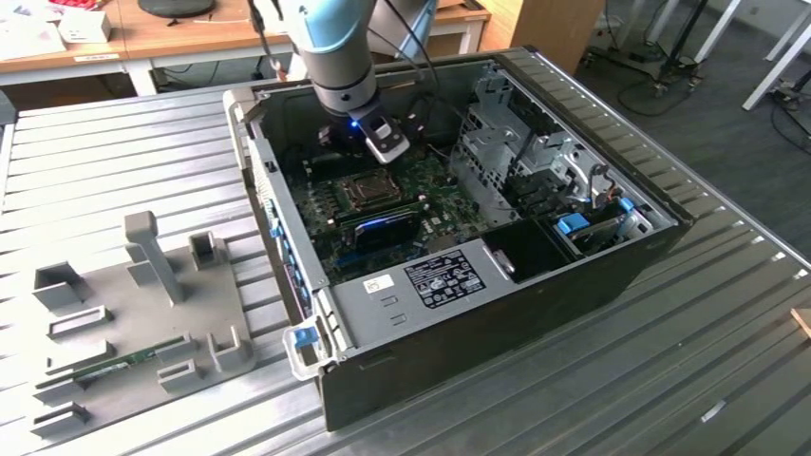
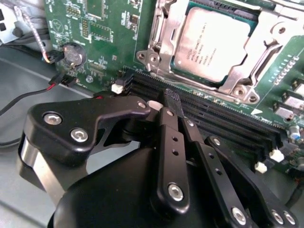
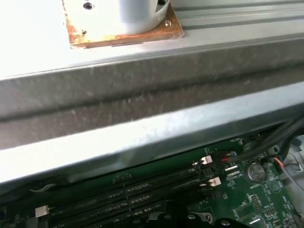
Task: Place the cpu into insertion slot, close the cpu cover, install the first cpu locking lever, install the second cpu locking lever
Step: 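Install the first cpu locking lever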
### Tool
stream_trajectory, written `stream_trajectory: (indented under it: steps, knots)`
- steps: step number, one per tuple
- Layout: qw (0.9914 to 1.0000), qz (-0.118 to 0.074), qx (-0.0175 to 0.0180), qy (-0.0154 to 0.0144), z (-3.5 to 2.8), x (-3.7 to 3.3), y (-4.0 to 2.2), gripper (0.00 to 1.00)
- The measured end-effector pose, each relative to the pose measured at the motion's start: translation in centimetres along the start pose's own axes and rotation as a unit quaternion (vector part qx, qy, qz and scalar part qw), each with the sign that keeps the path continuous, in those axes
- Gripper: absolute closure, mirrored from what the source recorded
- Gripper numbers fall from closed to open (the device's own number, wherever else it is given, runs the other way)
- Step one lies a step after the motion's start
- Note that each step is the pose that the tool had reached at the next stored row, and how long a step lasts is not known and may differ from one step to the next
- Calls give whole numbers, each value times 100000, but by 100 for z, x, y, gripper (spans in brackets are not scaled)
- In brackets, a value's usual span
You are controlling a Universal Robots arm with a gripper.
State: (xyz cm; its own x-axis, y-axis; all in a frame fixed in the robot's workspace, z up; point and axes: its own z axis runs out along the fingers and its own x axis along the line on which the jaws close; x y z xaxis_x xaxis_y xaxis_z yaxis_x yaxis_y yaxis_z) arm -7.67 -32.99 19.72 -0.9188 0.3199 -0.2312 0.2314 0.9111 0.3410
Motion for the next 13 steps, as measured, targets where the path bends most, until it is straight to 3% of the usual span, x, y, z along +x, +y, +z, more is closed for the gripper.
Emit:
stream_trajectory:
  steps: [3, 9, 10, 13]
  knots:
    - [100000, 17, 30, 58, -48, -12, 17, 89]
    - [100000, -37, 205, 27, -49, -13, 19, 89]
    - [99998, -134, 599, 11, -49, -12, 19, 89]
    - [99973, -486, 2249, 232, -49, -12, 18, 89]
